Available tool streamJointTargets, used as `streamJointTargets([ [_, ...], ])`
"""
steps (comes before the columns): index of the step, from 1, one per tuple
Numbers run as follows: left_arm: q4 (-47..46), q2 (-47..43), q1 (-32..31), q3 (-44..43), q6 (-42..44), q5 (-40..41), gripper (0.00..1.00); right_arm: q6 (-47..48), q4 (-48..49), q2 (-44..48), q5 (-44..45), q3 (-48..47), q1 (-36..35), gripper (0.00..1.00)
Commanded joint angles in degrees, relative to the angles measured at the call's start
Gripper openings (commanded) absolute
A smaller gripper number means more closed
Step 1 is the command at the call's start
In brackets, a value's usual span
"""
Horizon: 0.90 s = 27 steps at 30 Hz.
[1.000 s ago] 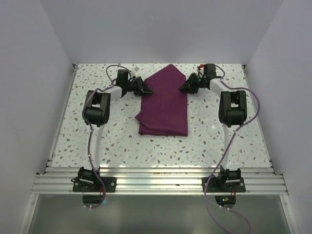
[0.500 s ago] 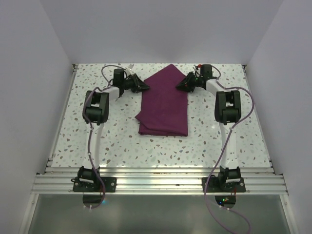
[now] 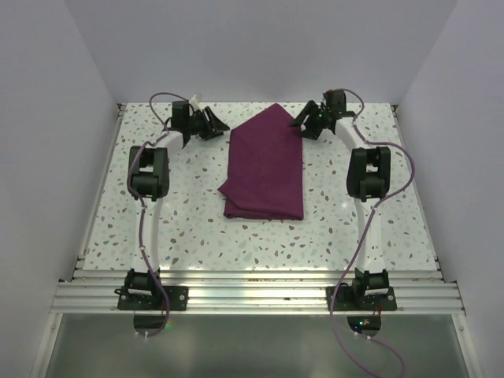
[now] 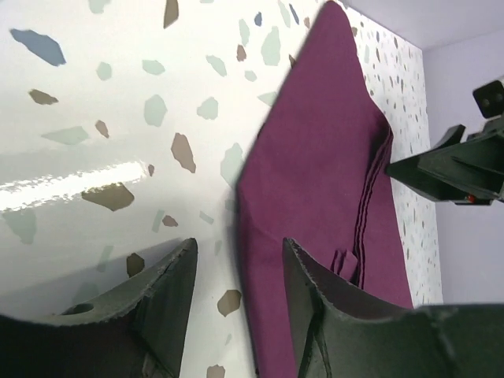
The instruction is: Prepare the surgical pack
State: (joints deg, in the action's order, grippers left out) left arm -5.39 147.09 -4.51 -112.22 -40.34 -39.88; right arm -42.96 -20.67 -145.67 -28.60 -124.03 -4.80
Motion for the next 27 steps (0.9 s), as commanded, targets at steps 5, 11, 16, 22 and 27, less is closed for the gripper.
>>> streamJointTargets([
  [5,7.8,-1.1,0.6,-4.2,3.1,7.3,0.56,10.8,-13.1,2.8,11.5,-6.0,0.8,0.70],
  [11,6.4,0.8,0.0,-2.8,3.2,5.8,0.58,15.4,-12.8,-3.6,6.6,-10.4,0.8,0.72],
  [16,3.8,3.4,-1.8,-3.1,2.5,4.9,0.58,16.3,-9.9,-7.1,3.6,-11.3,0.3,0.71],
  [22,2.2,5.6,-3.4,-3.7,0.9,5.0,0.58,15.7,-10.3,-11.5,3.7,-15.1,-0.9,0.68],
  [27,1.2,6.7,-3.6,-3.8,-0.4,3.9,0.55,14.5,-9.2,-12.8,3.6,-15.5,-1.3,0.59],
])
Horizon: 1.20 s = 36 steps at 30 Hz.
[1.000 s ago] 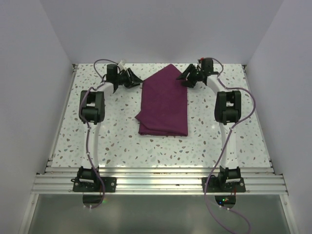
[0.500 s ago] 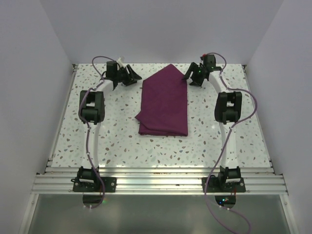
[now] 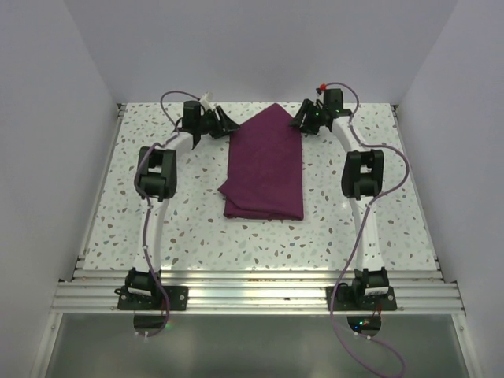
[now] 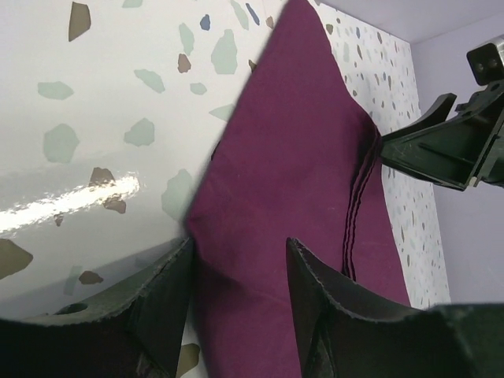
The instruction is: Prepare the surgical pack
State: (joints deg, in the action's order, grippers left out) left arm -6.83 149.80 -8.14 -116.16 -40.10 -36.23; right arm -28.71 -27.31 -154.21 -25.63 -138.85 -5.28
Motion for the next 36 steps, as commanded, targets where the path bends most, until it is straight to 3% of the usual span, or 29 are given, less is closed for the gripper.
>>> streamJointTargets([
  [1,2.4,4.4,0.1,0.1,-0.9,0.0,0.54,0.2,-2.6,-4.4,0.6,-1.2,-1.0,0.57],
  [4,2.1,5.4,-0.3,-0.6,-1.4,-0.8,0.48,-0.5,-2.6,-5.3,0.3,-2.6,-1.1,0.51],
  [5,1.8,5.5,-0.3,-0.6,-1.9,-1.3,0.40,-0.7,-2.7,-5.5,0.0,-2.8,-1.1,0.47],
  [7,1.5,5.8,-0.3,-1.3,-2.5,-1.7,0.25,-1.8,-2.4,-5.5,-0.5,-3.6,-1.1,0.31],
  [8,1.6,5.9,-0.2,-1.9,-3.0,-2.1,0.11,-3.1,-2.4,-5.5,-1.3,-4.3,-1.1,0.23],
  [9,2.3,5.8,0.0,-3.4,-3.1,-2.3,0.03,-4.0,-2.6,-5.5,-2.0,-5.2,-1.1,0.07],
  [10,2.6,5.0,0.2,-4.0,-3.6,-2.2,0.00,-4.9,-2.5,-5.1,-2.7,-6.9,-1.1,0.01],
  [14,3.4,-0.4,0.8,-4.2,-3.1,-1.5,0.00,-9.9,-1.2,-1.0,-6.5,-6.7,-1.0,0.00],
  [18,6.7,-8.2,1.5,-2.2,-0.8,-1.3,0.00,-10.3,-3.1,7.6,-8.4,-0.7,-1.0,0.00],
  [25,11.3,-23.4,1.4,15.1,4.4,-2.4,0.00,-7.6,-9.8,19.9,-12.0,10.7,-1.3,0.00],
  [29,14.9,-32.2,0.5,22.8,6.8,-4.1,0.00,-3.9,-19.1,25.3,-11.9,14.2,-1.3,0.00],
  [36,16.2,-47.7,-2.6,39.1,8.5,-3.2,0.00,-2.3,-16.9,41.0,-13.7,36.6,-2.1,0.00],
])
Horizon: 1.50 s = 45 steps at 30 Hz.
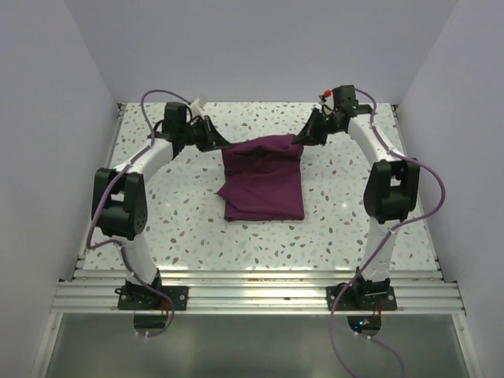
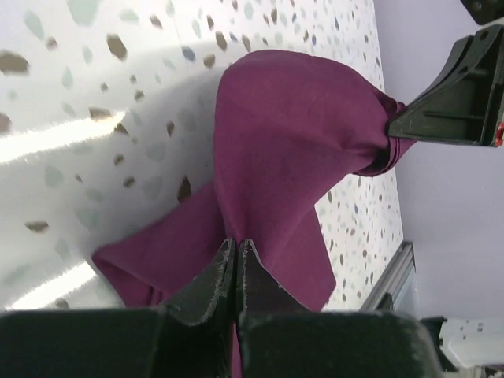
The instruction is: Prepare the surgical pack
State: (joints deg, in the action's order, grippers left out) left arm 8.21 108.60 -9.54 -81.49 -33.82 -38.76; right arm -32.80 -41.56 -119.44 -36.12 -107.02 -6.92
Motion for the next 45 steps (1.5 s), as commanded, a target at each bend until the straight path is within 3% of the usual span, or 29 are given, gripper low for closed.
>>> streamJointTargets([
  [1,1.7,-7.9,-1.4,7.4,2.3,-0.4,0.00,2.8,-4.0,7.4,-3.3,6.2,-0.5,0.00],
  [8,5.8,-17.5,-2.3,17.4,4.0,1.5,0.00,6.9,-5.9,17.7,-1.9,20.9,-0.7,0.00],
  [17,7.3,-21.1,-2.3,26.6,5.1,3.7,0.00,8.5,-5.3,24.6,-2.1,33.6,-2.0,0.00],
  [30,6.6,-20.0,-2.9,31.3,5.9,1.9,0.00,10.7,-2.6,22.8,0.1,41.8,-2.3,0.03],
  [31,6.8,-19.7,-2.9,31.3,6.0,1.9,0.04,10.9,-2.6,22.6,0.1,41.9,-2.4,0.04],
  [33,7.4,-19.7,-2.9,31.5,6.8,2.1,0.10,11.4,-2.8,22.2,-0.1,41.8,-2.5,0.14],
  [34,7.4,-20.1,-2.9,31.7,7.0,1.9,0.24,11.6,-3.4,22.2,0.0,41.3,-2.5,0.19],
  [38,6.5,-23.0,-2.9,31.1,9.1,1.0,0.46,13.8,-5.2,24.5,1.6,37.6,-2.6,0.40],
  [40,6.6,-25.0,-2.9,29.6,10.4,1.8,0.52,14.2,-5.3,25.2,3.2,34.2,-2.6,0.52],
  [45,5.2,-25.6,-2.9,26.3,10.7,4.2,0.53,10.3,3.7,22.9,3.8,28.4,-3.2,0.65],
])
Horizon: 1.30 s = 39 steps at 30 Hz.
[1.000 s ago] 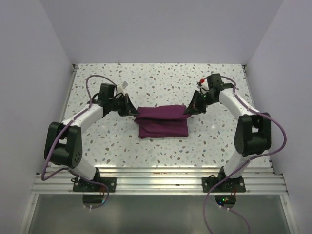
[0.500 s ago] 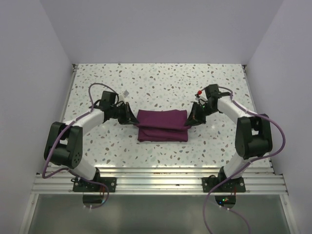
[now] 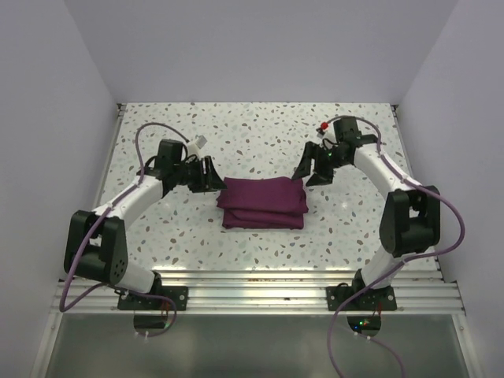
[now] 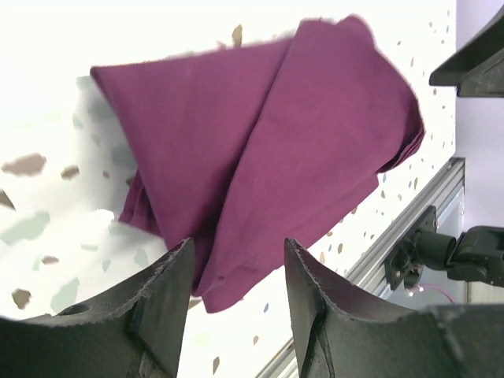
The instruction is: Prepare the surgical pack
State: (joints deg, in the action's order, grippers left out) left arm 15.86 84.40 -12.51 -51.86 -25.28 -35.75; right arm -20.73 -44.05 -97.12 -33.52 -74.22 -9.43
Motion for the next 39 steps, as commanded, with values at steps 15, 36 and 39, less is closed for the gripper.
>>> streamJointTargets([
  [15,-2.1,4.8,0.2,-8.3,3.0,-1.4,0.53,5.8,4.3,-23.1,0.1,-21.2,-4.9,0.71],
  [36,-2.1,6.9,2.0,-9.1,3.1,-4.4,0.51,3.8,3.3,-20.4,-12.0,-20.2,-7.8,0.37],
  [39,-1.9,6.6,2.4,-9.3,2.7,-4.1,0.51,3.7,1.9,-16.7,-15.9,-17.0,-8.7,0.35],
])
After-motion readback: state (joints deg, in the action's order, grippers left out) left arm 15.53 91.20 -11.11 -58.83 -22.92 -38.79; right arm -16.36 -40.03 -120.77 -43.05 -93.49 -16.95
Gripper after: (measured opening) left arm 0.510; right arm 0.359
